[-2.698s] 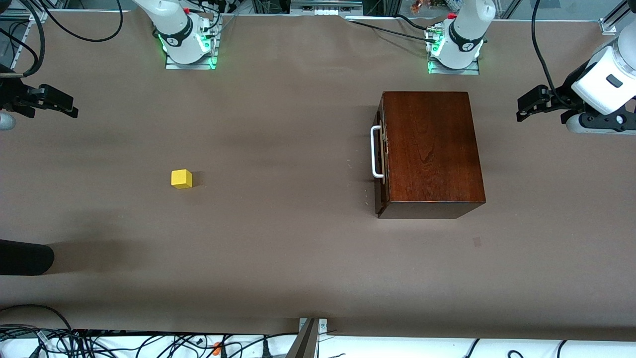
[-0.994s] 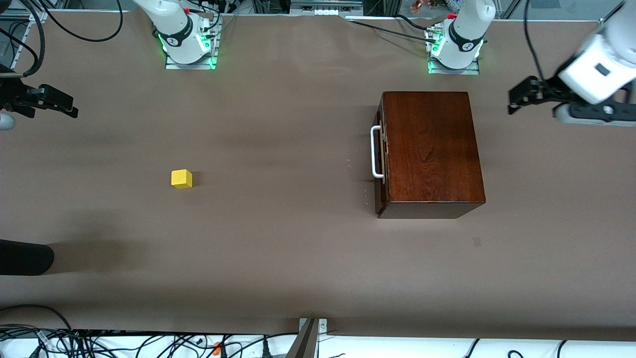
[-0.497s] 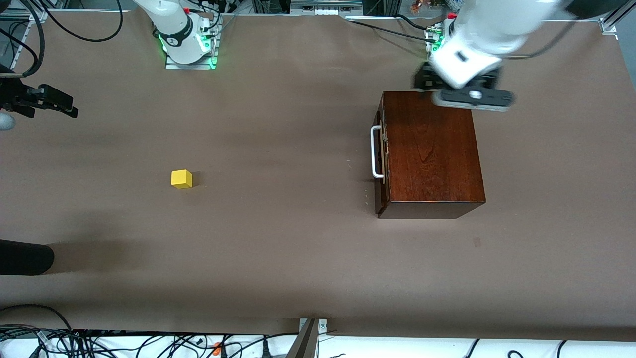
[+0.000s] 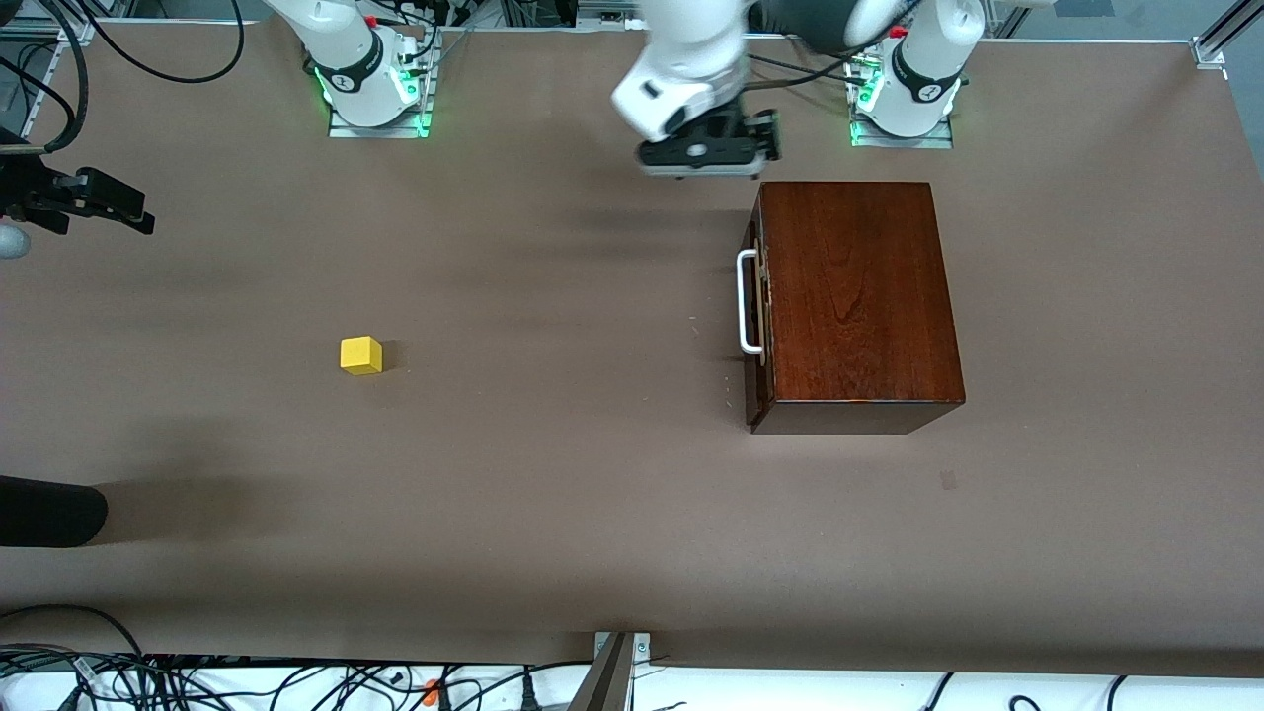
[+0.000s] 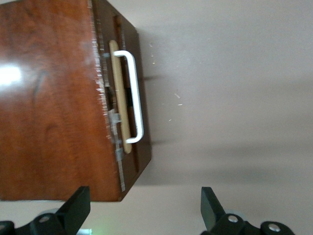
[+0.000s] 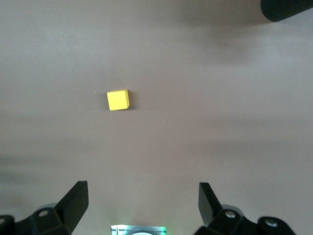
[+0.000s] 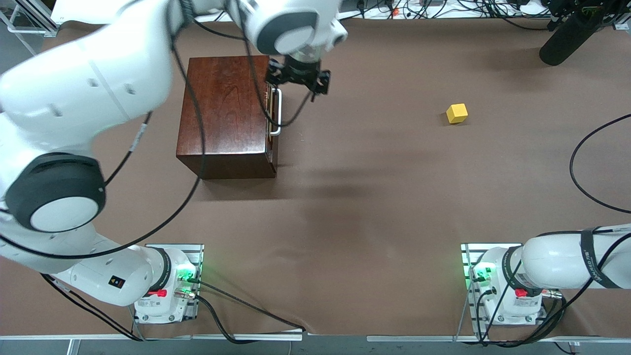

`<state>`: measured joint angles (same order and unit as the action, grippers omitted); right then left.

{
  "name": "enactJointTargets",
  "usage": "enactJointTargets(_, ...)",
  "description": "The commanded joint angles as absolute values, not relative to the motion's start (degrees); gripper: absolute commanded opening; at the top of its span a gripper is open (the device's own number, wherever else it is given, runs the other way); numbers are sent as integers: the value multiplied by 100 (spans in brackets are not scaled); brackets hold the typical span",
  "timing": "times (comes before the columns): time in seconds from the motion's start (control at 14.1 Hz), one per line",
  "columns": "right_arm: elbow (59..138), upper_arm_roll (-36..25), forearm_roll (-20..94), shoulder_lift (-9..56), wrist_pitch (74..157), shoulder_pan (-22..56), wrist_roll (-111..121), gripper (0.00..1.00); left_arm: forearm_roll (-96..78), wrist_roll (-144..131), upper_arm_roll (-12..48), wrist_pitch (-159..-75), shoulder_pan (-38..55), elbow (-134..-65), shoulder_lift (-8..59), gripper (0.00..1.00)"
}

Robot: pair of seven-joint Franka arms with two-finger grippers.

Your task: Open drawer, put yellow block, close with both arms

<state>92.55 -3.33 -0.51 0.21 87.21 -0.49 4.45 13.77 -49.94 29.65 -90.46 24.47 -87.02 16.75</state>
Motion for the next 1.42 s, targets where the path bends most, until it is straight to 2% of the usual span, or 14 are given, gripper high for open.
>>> enactJointTargets(0.0,9290,-290,-62,-62,8675,-97,413,100,1739,-5054,2935,-9210,2443,-8657,2047,100)
enactJointTargets(0.43,9290,-290,-62,-62,8666,-97,404,100,2108,-4694,2874,-10054,2338,-9412,2214,100)
enactJointTargets(1.35,9290,-290,-62,-62,8675,-97,413,100,2795,-5158,2777,-10661,2118,-9440,3111,100)
